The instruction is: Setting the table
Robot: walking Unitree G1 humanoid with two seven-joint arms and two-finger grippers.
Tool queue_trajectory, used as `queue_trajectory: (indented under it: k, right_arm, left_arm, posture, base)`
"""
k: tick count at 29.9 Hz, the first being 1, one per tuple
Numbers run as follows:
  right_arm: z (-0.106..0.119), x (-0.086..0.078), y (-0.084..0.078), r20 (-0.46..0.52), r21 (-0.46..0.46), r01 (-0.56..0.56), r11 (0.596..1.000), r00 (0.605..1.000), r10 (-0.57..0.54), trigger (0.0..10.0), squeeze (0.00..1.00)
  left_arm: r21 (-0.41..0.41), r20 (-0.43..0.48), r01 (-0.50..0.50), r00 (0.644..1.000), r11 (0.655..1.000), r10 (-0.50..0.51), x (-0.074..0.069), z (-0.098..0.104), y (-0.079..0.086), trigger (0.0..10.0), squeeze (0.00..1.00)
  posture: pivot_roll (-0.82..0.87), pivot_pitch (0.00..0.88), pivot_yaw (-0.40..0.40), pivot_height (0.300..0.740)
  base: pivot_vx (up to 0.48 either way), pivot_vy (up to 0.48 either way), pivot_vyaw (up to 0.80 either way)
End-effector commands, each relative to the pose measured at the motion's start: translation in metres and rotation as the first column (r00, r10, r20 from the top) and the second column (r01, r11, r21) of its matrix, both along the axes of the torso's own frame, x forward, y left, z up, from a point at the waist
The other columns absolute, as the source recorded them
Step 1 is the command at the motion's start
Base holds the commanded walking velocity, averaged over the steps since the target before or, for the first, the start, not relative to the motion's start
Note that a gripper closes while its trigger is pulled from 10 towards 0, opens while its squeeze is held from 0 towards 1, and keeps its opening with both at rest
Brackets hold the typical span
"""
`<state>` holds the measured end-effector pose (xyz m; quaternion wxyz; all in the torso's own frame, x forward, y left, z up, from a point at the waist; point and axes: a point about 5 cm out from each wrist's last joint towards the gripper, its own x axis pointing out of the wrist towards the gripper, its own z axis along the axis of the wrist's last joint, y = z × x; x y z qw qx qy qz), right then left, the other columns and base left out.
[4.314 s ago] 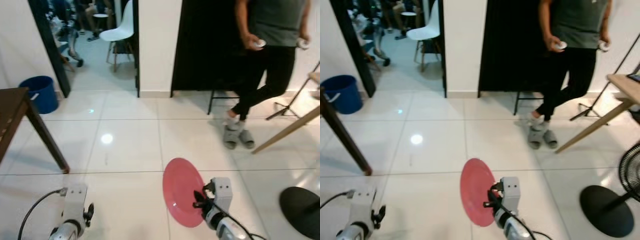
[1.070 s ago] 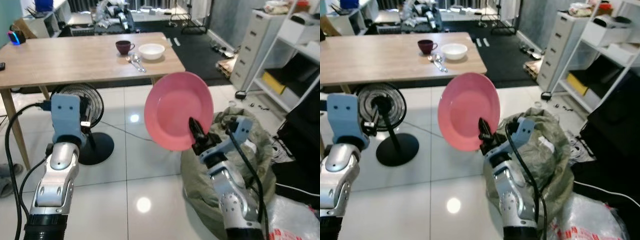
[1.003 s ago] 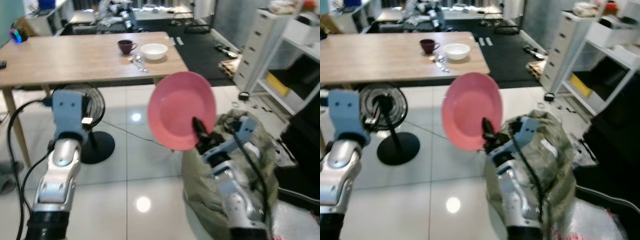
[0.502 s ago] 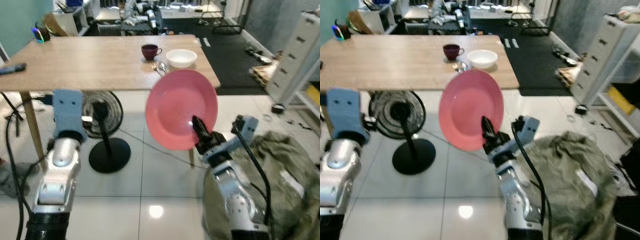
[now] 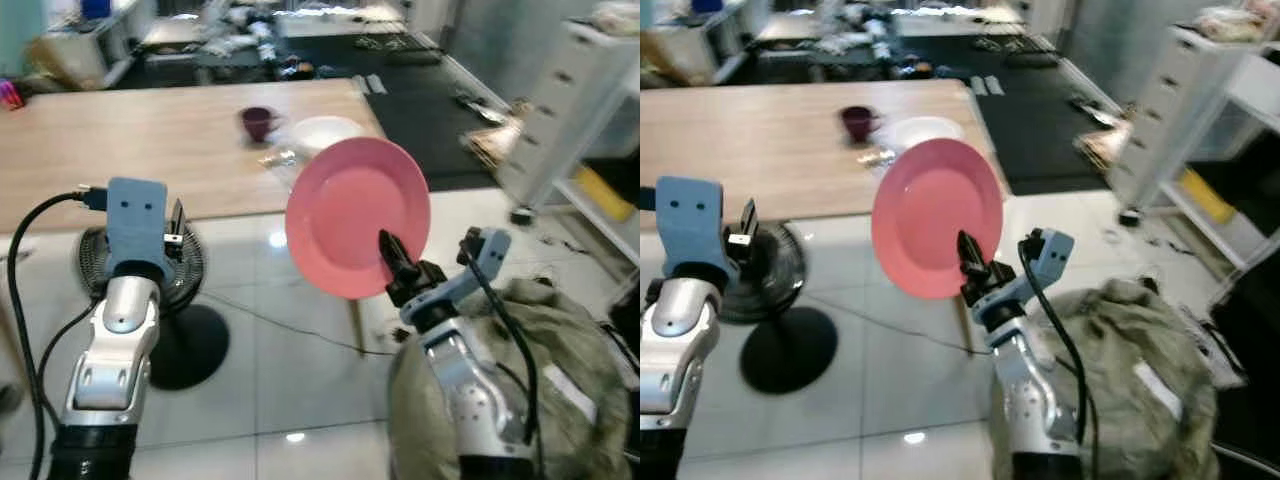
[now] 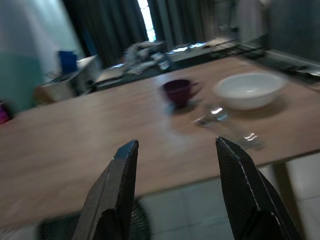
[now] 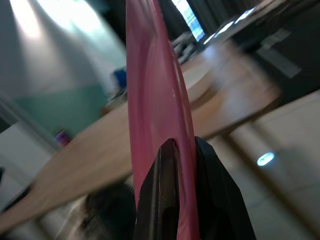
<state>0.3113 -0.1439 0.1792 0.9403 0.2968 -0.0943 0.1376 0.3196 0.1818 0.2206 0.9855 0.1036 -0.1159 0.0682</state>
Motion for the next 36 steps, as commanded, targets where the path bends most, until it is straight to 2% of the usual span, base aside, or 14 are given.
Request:
queue_trajectory:
  k: [1, 6, 12, 20, 32, 36]
  right_arm:
    - [0.004, -0.001, 0.011, 0.015, 0.01, -0.035, 0.999, 0.999, 0.035, 10.0, 0.0]
    - [0.008, -0.002, 0.014, 0.034, -0.001, -0.056, 0.998, 0.998, 0.056, 10.0, 0.0]
    - [0.011, -0.005, 0.021, 0.063, -0.026, -0.108, 0.994, 0.992, 0.11, 10.0, 0.0]
    - [0.011, -0.005, 0.021, 0.062, -0.027, -0.111, 0.993, 0.992, 0.112, 10.0, 0.0]
    - [0.01, -0.006, 0.02, 0.047, -0.005, -0.114, 0.993, 0.992, 0.114, 10.0, 0.0]
    - [0.008, -0.007, 0.02, 0.039, -0.013, -0.137, 0.991, 0.99, 0.137, 10.0, 0.0]
  left_arm:
    - [0.008, -0.004, -0.034, 0.999, 0.999, 0.034, -0.002, -0.001, 0.01, 10.0, 0.0]
    - [0.016, 0.0, -0.029, 1.0, 0.999, 0.029, -0.002, -0.001, 0.009, 10.0, 0.0]
    - [0.018, 0.0, -0.027, 1.0, 0.999, 0.027, -0.002, -0.001, 0.008, 10.0, 0.0]
    - [0.018, -0.001, -0.027, 1.0, 0.999, 0.027, -0.003, -0.002, 0.007, 10.0, 0.0]
    - [0.02, -0.005, -0.02, 1.0, 1.0, 0.02, -0.003, -0.002, 0.006, 10.0, 0.0]
    - [0.02, -0.011, 0.02, 1.0, 1.0, -0.02, -0.004, -0.003, 0.001, 10.0, 0.0]
  posture:
    - [0.04, 0.0, 0.093, 0.74]
    - [0.04, 0.0, 0.092, 0.74]
    - [0.04, 0.0, 0.089, 0.74]
    - [0.04, 0.0, 0.089, 0.74]
    - [0.04, 0.0, 0.092, 0.74]
    - [0.04, 0.0, 0.091, 0.74]
  base:
    - [0.48, 0.0, 0.0]
    - [0.48, 0.0, 0.0]
    - [0.48, 0.0, 0.79]
    - [0.48, 0.0, 0.64]
    - [0.48, 0.0, 0.0]
    - [0.088, 0.0, 0.0]
